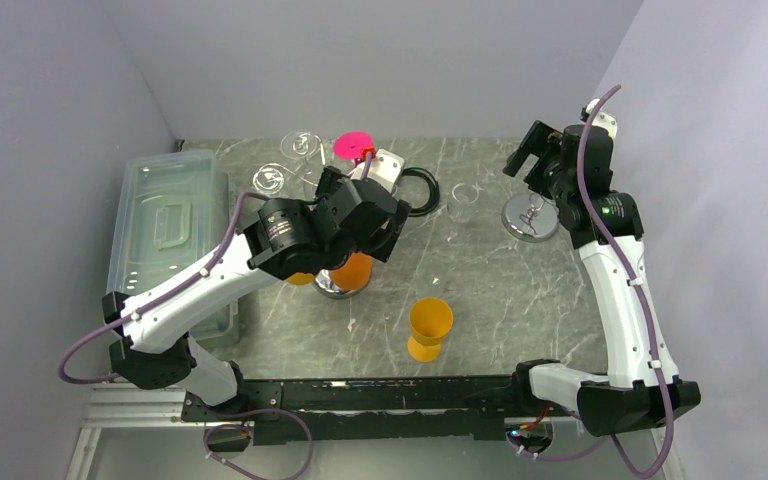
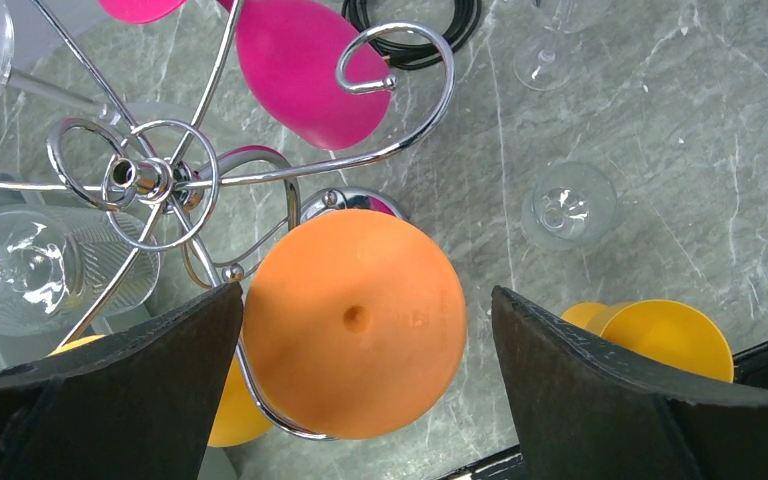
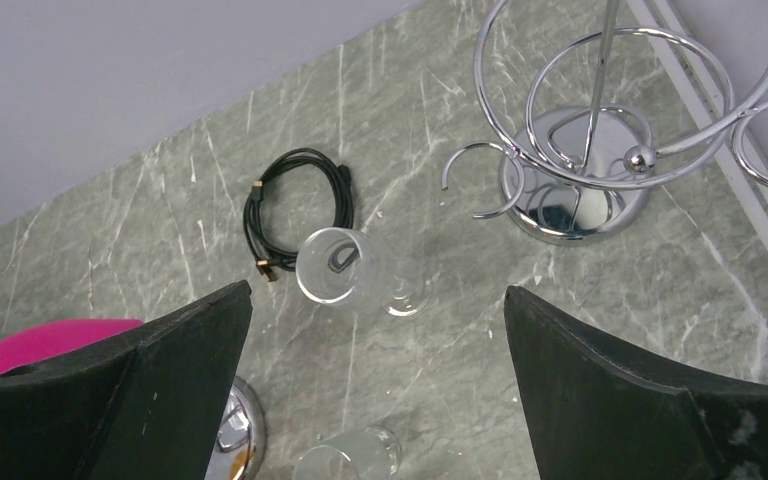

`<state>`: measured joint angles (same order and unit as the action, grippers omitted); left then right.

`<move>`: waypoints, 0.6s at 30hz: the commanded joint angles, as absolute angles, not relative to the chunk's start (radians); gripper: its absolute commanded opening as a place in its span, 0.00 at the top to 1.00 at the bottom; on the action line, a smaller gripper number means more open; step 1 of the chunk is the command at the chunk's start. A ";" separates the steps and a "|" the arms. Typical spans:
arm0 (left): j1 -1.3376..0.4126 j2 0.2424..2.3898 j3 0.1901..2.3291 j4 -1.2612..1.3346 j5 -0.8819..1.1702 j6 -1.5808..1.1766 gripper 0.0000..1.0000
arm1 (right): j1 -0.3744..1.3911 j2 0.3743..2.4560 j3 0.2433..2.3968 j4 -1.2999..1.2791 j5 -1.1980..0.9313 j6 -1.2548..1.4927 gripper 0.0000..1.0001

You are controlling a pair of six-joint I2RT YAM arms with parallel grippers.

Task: Take the wine glass off the wine glass rack
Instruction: Pick up the wine glass from the wine rack.

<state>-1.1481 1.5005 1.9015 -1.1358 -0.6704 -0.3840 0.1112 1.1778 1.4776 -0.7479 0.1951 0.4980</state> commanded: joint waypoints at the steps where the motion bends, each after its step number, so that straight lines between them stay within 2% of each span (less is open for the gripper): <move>1: -1.143 1.502 1.904 -1.144 -0.698 -0.418 0.01 | 0.114 1.154 1.478 -0.715 0.187 0.485 0.00; 9: -1.129 1.494 1.882 -1.124 -0.679 -0.415 0.01 | 0.114 1.155 1.473 -0.710 0.183 0.486 0.00; 18: -1.123 1.488 1.884 -1.118 -0.660 -0.412 0.14 | 0.113 1.148 1.474 -0.713 0.187 0.485 0.00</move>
<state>-1.1267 1.5017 1.8774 -1.1404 -0.6647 -0.3908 0.1112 1.1763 1.4708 -0.7475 0.1951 0.4980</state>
